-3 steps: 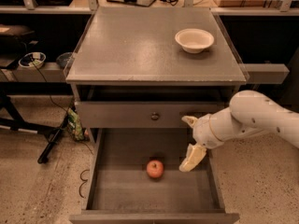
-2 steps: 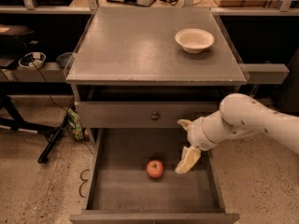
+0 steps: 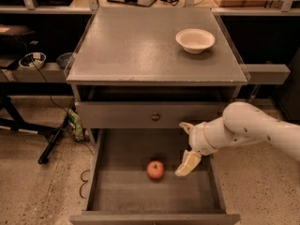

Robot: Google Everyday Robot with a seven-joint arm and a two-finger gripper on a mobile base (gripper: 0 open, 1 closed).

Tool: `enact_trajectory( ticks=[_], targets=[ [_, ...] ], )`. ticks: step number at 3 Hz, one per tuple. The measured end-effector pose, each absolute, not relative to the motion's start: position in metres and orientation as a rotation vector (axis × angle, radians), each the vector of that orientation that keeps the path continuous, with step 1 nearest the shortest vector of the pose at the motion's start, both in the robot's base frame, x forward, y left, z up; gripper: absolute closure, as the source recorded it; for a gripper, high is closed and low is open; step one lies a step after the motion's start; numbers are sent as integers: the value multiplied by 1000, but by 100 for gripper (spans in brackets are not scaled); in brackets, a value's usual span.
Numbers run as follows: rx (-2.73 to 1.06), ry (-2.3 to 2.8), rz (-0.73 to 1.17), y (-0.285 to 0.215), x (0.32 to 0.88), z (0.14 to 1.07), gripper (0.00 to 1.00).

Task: Pick apple from middle drawer and place on counter

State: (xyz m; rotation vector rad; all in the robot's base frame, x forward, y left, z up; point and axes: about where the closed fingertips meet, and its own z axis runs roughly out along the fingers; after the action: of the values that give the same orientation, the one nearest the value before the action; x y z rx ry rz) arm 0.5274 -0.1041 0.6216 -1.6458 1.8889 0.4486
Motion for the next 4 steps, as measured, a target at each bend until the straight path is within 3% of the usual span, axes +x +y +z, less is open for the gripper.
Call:
enact_trajectory(
  ticks=[4],
  targets=[
    [-1596,1859,549,-86,551,545,0]
  ],
)
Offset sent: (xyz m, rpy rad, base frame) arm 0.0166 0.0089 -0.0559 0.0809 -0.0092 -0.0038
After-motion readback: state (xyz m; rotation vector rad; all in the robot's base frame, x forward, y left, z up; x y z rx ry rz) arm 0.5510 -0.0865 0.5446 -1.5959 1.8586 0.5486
